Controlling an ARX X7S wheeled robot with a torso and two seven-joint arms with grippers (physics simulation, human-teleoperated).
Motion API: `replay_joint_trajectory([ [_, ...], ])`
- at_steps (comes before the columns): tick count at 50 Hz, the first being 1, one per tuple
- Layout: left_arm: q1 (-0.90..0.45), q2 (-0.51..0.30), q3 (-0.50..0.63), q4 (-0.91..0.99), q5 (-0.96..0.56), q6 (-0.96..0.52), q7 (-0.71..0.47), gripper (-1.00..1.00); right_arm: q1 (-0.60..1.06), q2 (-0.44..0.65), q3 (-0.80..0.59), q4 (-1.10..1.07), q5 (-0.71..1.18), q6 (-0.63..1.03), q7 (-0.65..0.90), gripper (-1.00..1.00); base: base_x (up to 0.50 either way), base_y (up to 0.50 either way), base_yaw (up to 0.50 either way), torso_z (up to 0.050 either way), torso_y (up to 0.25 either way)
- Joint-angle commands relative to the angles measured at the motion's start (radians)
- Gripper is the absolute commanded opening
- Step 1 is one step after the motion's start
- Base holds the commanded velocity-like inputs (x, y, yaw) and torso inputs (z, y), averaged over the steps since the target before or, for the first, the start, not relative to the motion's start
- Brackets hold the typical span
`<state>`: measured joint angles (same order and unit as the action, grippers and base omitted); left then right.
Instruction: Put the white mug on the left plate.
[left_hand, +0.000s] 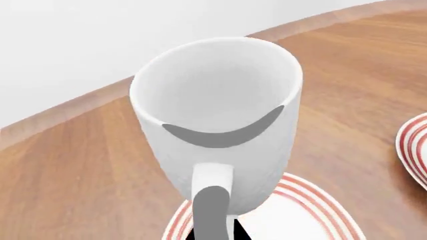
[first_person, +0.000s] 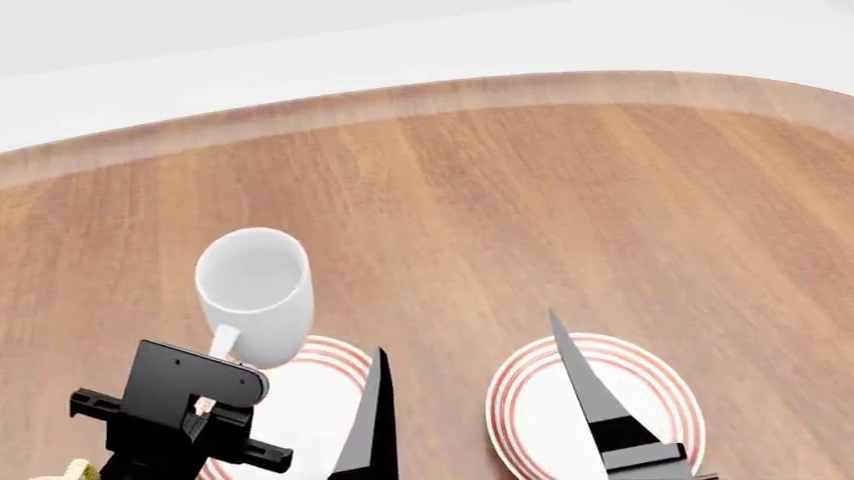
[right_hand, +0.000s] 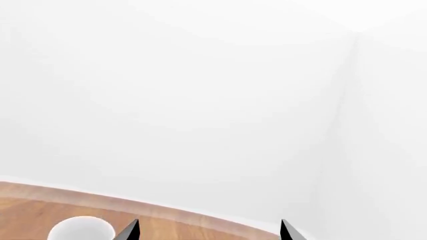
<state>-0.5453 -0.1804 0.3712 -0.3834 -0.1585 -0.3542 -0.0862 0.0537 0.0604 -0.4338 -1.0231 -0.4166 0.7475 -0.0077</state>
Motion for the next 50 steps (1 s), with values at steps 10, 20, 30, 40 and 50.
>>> replay_joint_trajectory([
  [10, 0.009, 0.017, 0.023, -0.069, -0.008, 0.040, 0.010, -1.00, 0.008, 0.003, -0.012, -0.002, 0.000, 0.014, 0.006, 1.00, 0.00, 0.00, 0.00, 0.000, 0.000],
  [20, 0.005, 0.029, 0.036, -0.114, -0.008, 0.064, 0.014, -1.00, 0.008, 0.006, -0.008, -0.004, 0.007, 0.013, 0.008, 1.00, 0.00, 0.00, 0.00, 0.000, 0.001],
  [30, 0.025, 0.025, 0.041, -0.103, -0.014, 0.050, 0.004, -1.00, 0.006, 0.010, -0.008, 0.000, 0.014, 0.008, 0.014, 1.00, 0.00, 0.00, 0.00, 0.000, 0.000],
  [40, 0.016, 0.034, 0.051, -0.154, -0.015, 0.066, 0.007, -1.00, 0.010, 0.012, -0.005, 0.005, 0.025, 0.008, 0.019, 1.00, 0.00, 0.00, 0.00, 0.000, 0.000],
  [50, 0.002, 0.046, 0.057, -0.234, -0.016, 0.110, 0.015, -1.00, 0.012, 0.015, -0.010, 0.005, 0.029, 0.010, 0.025, 1.00, 0.00, 0.00, 0.00, 0.000, 0.001],
])
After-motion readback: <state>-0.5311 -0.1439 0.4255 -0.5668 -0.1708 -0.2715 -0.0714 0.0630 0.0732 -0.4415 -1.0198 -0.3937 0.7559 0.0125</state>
